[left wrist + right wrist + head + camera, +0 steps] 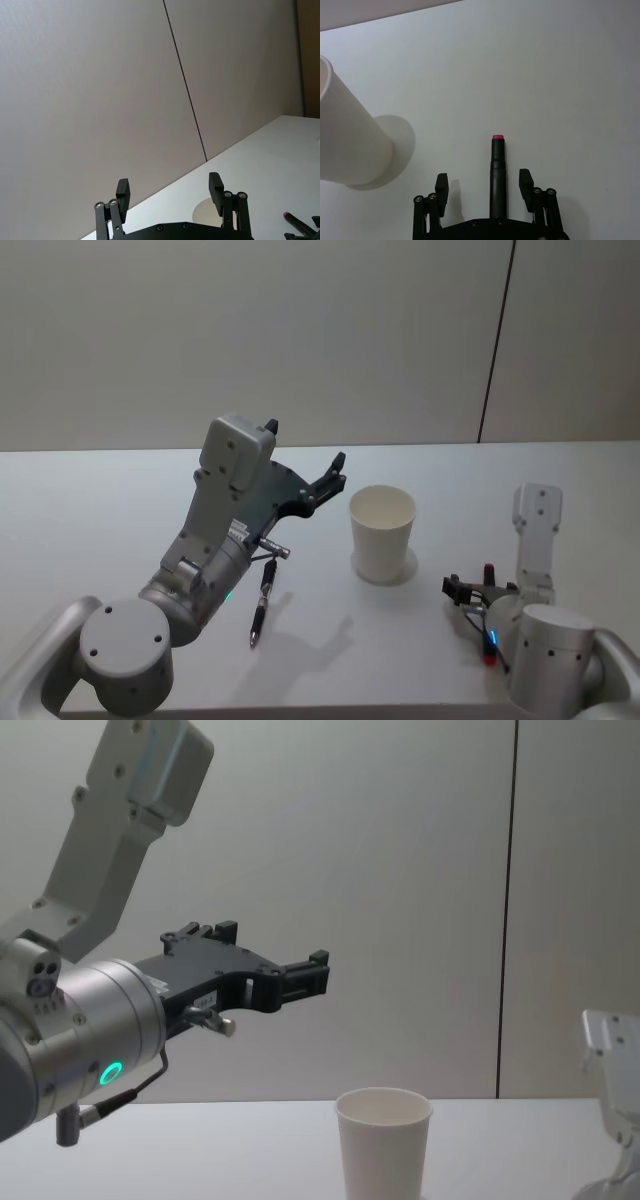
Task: Place the pen into the pen holder.
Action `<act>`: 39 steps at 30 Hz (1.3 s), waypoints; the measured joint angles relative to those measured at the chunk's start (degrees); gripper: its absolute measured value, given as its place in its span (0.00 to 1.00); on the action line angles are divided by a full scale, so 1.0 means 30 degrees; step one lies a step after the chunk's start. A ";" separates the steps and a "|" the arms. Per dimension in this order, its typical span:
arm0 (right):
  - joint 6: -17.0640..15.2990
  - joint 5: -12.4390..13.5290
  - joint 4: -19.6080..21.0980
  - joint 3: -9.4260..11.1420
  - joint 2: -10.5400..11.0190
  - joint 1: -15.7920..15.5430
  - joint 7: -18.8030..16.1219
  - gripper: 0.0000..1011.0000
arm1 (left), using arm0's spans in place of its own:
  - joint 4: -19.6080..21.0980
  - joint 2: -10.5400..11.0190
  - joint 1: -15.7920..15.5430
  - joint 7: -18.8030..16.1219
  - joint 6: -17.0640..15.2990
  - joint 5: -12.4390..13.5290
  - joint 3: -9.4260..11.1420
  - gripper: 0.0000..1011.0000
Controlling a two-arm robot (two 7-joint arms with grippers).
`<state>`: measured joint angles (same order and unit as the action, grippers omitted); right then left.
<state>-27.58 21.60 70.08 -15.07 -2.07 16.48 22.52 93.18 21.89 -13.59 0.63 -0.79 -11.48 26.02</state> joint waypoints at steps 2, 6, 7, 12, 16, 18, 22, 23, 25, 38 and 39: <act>0.0033 0.0000 -0.0169 0.0011 -0.0044 0.0061 -0.0007 0.89 | 0.0000 0.0000 -0.0001 -0.0001 -0.0001 0.0000 0.0001 0.99; 0.0106 -0.0004 -0.0586 0.0048 -0.0150 0.0233 -0.0017 0.75 | -0.0001 0.0000 0.0000 -0.0001 -0.0001 0.0000 0.0001 0.99; 0.0114 -0.0007 -0.0652 0.0059 -0.0166 0.0261 -0.0018 0.73 | -0.0001 -0.0001 0.0000 -0.0001 -0.0001 0.0001 0.0001 0.99; 0.0190 -0.0044 -0.1048 0.0121 -0.0267 0.0439 -0.0018 0.57 | 0.0000 0.0000 -0.0001 -0.0001 -0.0001 0.0000 0.0001 0.99; 0.0226 -0.0069 -0.1222 0.0163 -0.0315 0.0515 -0.0016 0.43 | -0.0001 0.0000 0.0000 -0.0002 -0.0001 0.0000 0.0001 0.99; 0.0253 -0.0087 -0.1326 0.0193 -0.0347 0.0561 -0.0015 0.39 | 0.0000 0.0000 0.0000 -0.0001 -0.0001 0.0001 0.0001 0.99; 0.0282 -0.0100 -0.1460 0.0242 -0.0383 0.0603 -0.0011 0.27 | 0.0000 -0.0001 0.0000 -0.0001 0.0000 0.0000 0.0002 0.99; 0.0284 -0.0102 -0.1480 0.0249 -0.0390 0.0611 -0.0011 0.22 | -0.0001 -0.0001 0.0000 -0.0001 -0.0001 0.0000 0.0002 0.99; 0.0304 -0.0115 -0.1519 0.0262 -0.0414 0.0628 -0.0013 0.19 | -0.0001 0.0001 0.0000 -0.0001 -0.0001 0.0000 0.0002 0.99; 0.1135 -0.0700 -0.0985 0.0280 -0.0356 0.0363 -0.0611 0.18 | -0.0001 0.0001 0.0000 -0.0001 -0.0001 0.0001 0.0000 0.99; 0.1349 -0.0829 -0.0823 0.0267 -0.0330 0.0289 -0.0761 0.18 | -0.0001 0.0000 0.0000 -0.0001 -0.0001 0.0000 0.0001 0.99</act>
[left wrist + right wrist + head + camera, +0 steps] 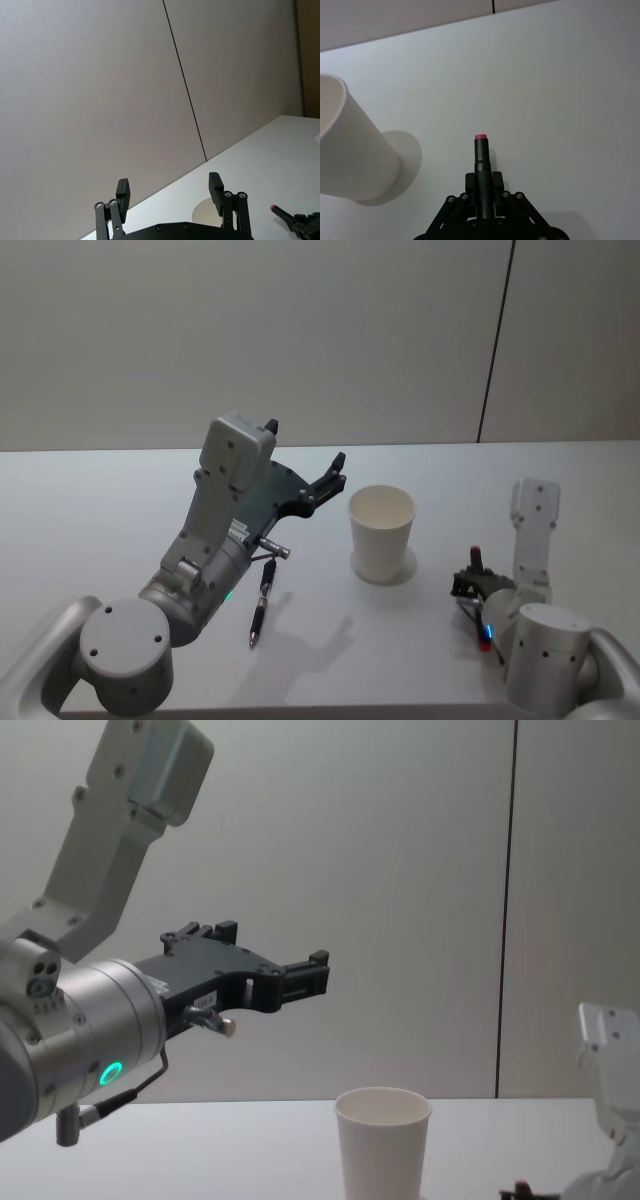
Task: Place the pen into the pen holder.
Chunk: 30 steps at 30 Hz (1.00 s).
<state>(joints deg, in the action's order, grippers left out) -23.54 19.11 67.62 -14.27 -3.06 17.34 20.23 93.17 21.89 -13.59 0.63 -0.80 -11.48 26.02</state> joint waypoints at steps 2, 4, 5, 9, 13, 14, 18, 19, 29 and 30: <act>0.0307 -0.0185 0.0223 -0.0001 0.0045 -0.0096 -0.0226 0.18 | 0.0001 0.0000 0.0000 0.0000 0.0000 0.0000 0.0000 0.99; 0.0550 -0.0337 0.0384 -0.0017 0.0074 -0.0164 -0.0407 0.18 | 0.0000 0.0000 0.0000 0.0000 0.0000 0.0000 0.0000 0.99; 0.0671 -0.0402 0.0462 -0.0021 0.0090 -0.0200 -0.0488 0.18 | 0.0000 0.0000 0.0000 0.0000 0.0000 0.0000 0.0000 0.99; 0.1447 -0.0832 0.0946 -0.0065 0.0194 -0.0418 -0.1082 0.18 | 0.0001 0.0000 0.0000 0.0000 0.0001 0.0000 0.0000 0.99; 0.2116 -0.1188 0.1349 -0.0089 0.0292 -0.0598 -0.1587 0.18 | 0.0000 0.0000 0.0000 0.0000 0.0000 0.0000 -0.0001 0.99; 0.2316 -0.1285 0.1443 -0.0101 0.0318 -0.0642 -0.1742 0.18 | 0.0000 0.0000 0.0000 0.0001 0.0000 0.0000 0.0000 0.99; 0.3262 -0.1705 0.1864 -0.0139 0.0448 -0.0826 -0.2475 0.18 | 0.0000 0.0001 0.0000 -0.0001 0.0000 0.0000 -0.0001 0.99; 0.3462 -0.1795 0.1925 -0.0140 0.0467 -0.0853 -0.2587 0.18 | 0.0000 0.0000 0.0000 0.0000 0.0000 0.0000 0.0000 0.99; 0.5549 -0.2526 0.2536 -0.0171 0.0722 -0.1116 -0.4248 0.18 | 0.0001 -0.0001 0.0000 0.0000 0.0000 0.0000 0.0000 0.99; 0.5969 -0.2645 0.2601 -0.0170 0.0759 -0.1143 -0.4580 0.18 | 0.0001 0.0000 0.0000 0.0000 0.0001 0.0000 0.0000 0.99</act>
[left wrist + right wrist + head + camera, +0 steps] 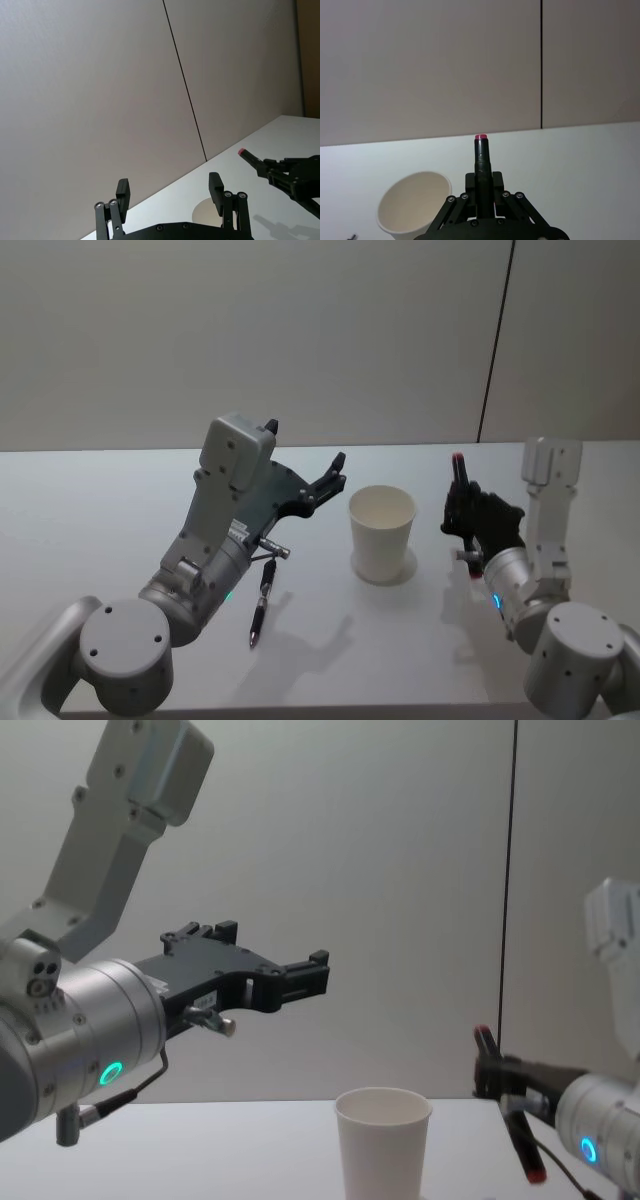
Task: Place the pen into the pen holder.
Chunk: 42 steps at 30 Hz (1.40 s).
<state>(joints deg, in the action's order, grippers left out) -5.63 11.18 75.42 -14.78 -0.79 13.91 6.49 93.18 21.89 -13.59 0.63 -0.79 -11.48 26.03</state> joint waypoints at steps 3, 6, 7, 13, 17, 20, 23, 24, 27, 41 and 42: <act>0.1013 -0.0250 0.0122 0.0001 0.0091 -0.0038 -0.0778 0.18 | 0.0000 0.0000 0.0000 0.0000 -0.0001 0.0000 0.0001 0.99; 0.1595 -0.0371 0.0158 0.0004 0.0138 -0.0041 -0.1235 0.18 | -0.0001 0.0000 0.0000 -0.0001 -0.0001 0.0000 0.0000 0.99; 0.1978 -0.0449 0.0161 0.0007 0.0166 -0.0039 -0.1535 0.18 | 0.0000 0.0000 0.0000 0.0000 -0.0001 0.0001 0.0000 0.99; 0.3584 -0.0738 0.0022 0.0016 0.0226 0.0106 -0.2719 0.18 | 0.0000 0.0000 0.0000 0.0001 0.0000 0.0000 0.0000 0.99; 0.4709 -0.0910 -0.0331 0.0032 0.0230 0.0341 -0.3492 0.18 | -0.0001 0.0000 0.0000 -0.0001 -0.0001 0.0000 0.0000 0.99; 0.5729 -0.1067 -0.0736 0.0057 0.0203 0.0646 -0.4173 0.18 | 0.0000 -0.0001 0.0000 0.0000 -0.0001 0.0001 0.0000 0.99; 0.6847 -0.1243 -0.1393 0.0082 0.0144 0.1030 -0.4848 0.18 | -0.0001 0.0000 0.0000 0.0000 -0.0001 0.0000 0.0000 0.99; 0.7459 -0.1349 -0.1849 0.0104 0.0100 0.1307 -0.5208 0.18 | 0.0000 0.0000 0.0000 0.0000 -0.0001 0.0000 0.0000 0.99; 0.8212 -0.1492 -0.2540 0.0144 0.0029 0.1720 -0.5609 0.18 | 0.0000 0.0001 0.0000 0.0000 -0.0001 0.0001 0.0000 0.99; 1.1727 -0.2480 -0.7470 0.0340 -0.0473 0.4363 -0.7120 0.18 | -0.0001 -0.0001 0.0000 0.0000 -0.0001 0.0000 0.0000 0.99; 1.2158 -0.2574 -0.8239 0.0363 -0.0553 0.4753 -0.7267 0.18 | -0.0001 0.0000 0.0000 0.0000 -0.0001 0.0000 -0.0001 0.99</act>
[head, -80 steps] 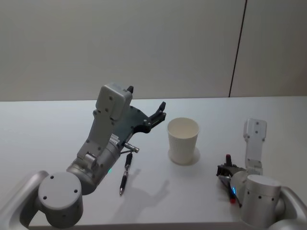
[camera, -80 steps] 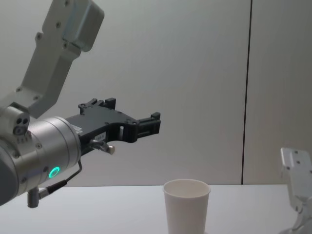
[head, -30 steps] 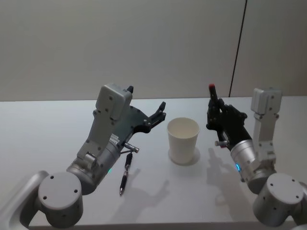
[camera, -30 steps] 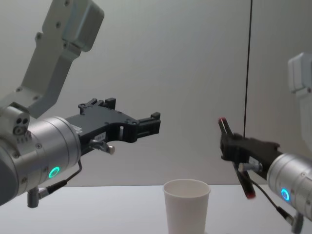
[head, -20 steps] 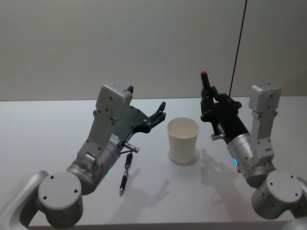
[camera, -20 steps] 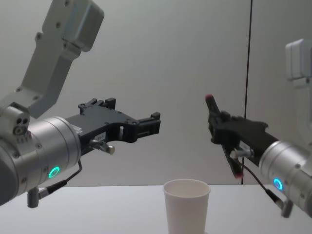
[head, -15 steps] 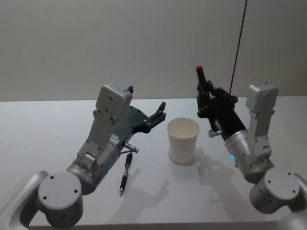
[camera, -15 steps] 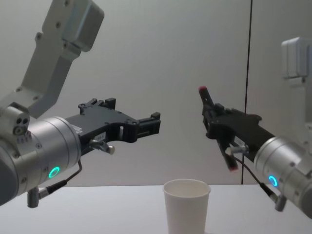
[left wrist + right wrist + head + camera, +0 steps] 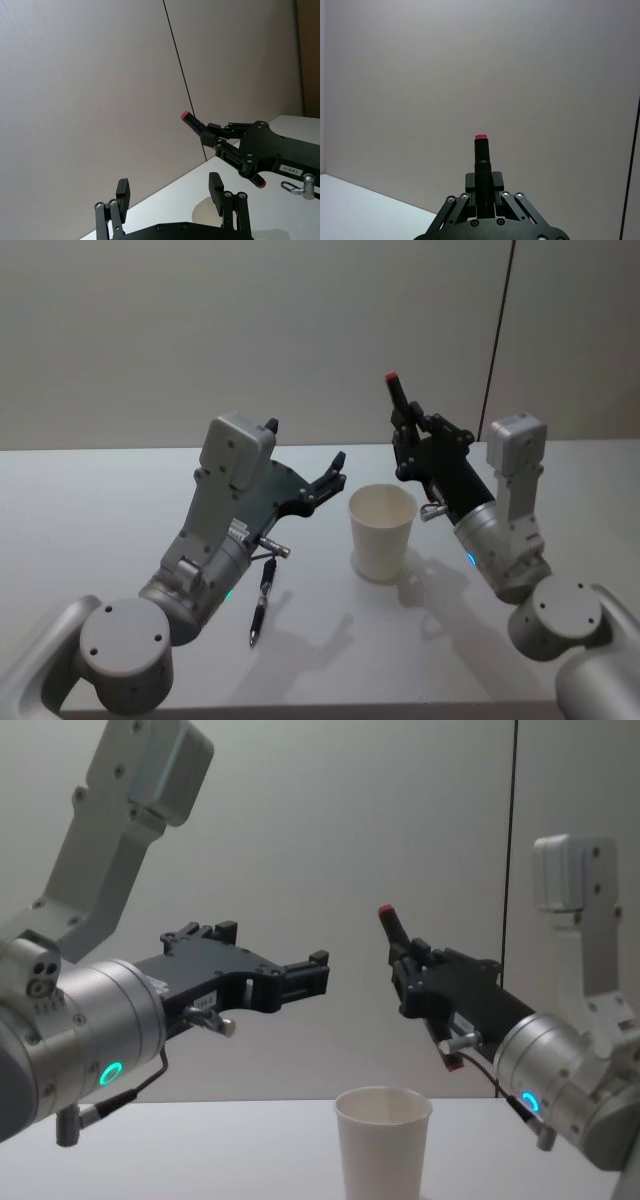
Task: Place the pen into the pen holder.
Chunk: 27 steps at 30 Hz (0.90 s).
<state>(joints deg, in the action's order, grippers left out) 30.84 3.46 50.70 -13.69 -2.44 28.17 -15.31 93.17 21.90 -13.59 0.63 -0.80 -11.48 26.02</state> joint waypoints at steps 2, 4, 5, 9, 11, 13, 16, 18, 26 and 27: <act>0.0291 -0.0056 -0.0491 0.0007 -0.0057 0.0252 -0.0120 0.18 | 0.0001 0.0000 0.0001 0.0001 0.0000 0.0000 0.0000 0.99; 0.0696 -0.0108 -0.1297 0.0014 -0.0149 0.0653 -0.0313 0.18 | 0.0001 0.0000 0.0000 0.0000 0.0000 0.0001 0.0000 0.99; 0.0819 -0.0113 -0.1591 0.0014 -0.0189 0.0807 -0.0373 0.18 | 0.0000 -0.0001 0.0000 0.0000 0.0000 0.0000 0.0002 0.99; 0.1403 -0.0122 -0.2781 0.0005 -0.0349 0.1397 -0.0656 0.18 | 0.0000 0.0000 0.0000 0.0000 0.0000 0.0000 0.0001 0.99; 0.1622 -0.0121 -0.3218 -0.0006 -0.0417 0.1628 -0.0768 0.18 | 0.0001 -0.0001 0.0000 0.0001 0.0000 0.0000 0.0001 0.99; 0.1960 -0.0115 -0.4013 -0.0035 -0.0542 0.2053 -0.0923 0.18 | 0.0000 0.0000 0.0000 0.0001 0.0000 0.0000 0.0001 0.99; 0.2371 -0.0082 -0.4985 -0.0059 -0.0678 0.2514 -0.1102 0.18 | 0.0000 0.0000 0.0000 -0.0001 0.0000 0.0000 0.0001 0.99; 0.2666 -0.0024 -0.5741 -0.0067 -0.0787 0.2887 -0.1235 0.18 | 0.0000 0.0000 0.0000 0.0000 0.0000 0.0000 0.0001 0.99; 0.3418 0.0217 -0.7861 -0.0038 -0.1090 0.3975 -0.1631 0.18 | 0.0000 0.0000 0.0000 0.0000 0.0000 0.0000 0.0001 0.99; 0.3515 0.0271 -0.8171 -0.0018 -0.1136 0.4131 -0.1703 0.18 | 0.0000 -0.0001 0.0000 0.0000 0.0000 0.0000 0.0001 0.99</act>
<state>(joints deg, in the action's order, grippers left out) 41.39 4.27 26.19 -13.75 -5.85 40.56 -20.42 93.17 21.89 -13.59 0.63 -0.80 -11.48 26.03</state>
